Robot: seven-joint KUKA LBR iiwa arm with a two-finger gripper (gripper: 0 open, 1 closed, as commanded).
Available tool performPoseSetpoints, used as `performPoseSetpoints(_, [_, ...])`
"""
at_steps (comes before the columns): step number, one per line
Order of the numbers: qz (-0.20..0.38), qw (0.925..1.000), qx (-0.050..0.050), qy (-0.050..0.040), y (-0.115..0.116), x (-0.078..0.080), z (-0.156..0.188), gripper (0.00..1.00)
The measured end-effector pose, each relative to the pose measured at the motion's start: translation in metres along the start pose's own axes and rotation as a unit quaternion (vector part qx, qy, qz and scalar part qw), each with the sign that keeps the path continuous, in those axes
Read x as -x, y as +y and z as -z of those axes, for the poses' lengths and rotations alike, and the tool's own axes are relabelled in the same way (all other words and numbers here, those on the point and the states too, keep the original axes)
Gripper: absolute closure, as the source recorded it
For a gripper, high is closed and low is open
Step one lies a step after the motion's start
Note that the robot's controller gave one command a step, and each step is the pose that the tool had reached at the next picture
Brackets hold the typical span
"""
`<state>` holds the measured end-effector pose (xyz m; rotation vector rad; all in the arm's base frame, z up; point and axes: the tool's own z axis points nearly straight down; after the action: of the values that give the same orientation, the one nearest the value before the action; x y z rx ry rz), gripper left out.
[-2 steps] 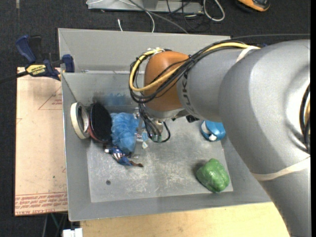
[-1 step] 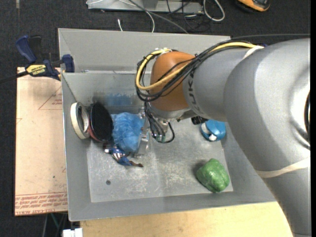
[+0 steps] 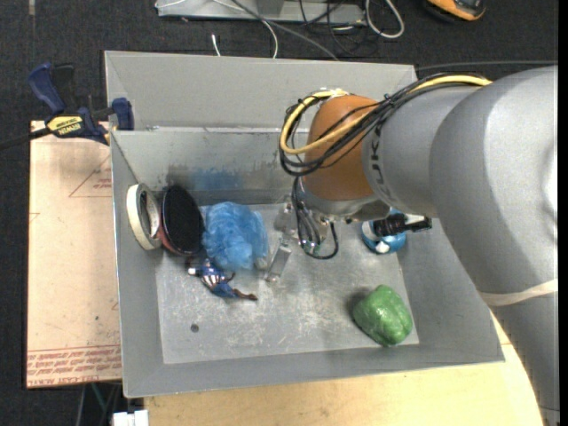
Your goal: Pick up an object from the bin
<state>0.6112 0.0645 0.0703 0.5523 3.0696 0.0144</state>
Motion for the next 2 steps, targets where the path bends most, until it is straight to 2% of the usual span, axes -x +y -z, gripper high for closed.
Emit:
performPoseSetpoints(1, [0.061, 0.9981, 0.000, -0.0004, 0.0567, -0.0136, 0.0000, 1.00])
performPoseSetpoints(2, [0.062, 0.9981, 0.000, -0.0005, 0.0567, -0.0136, 0.0000, 1.00])
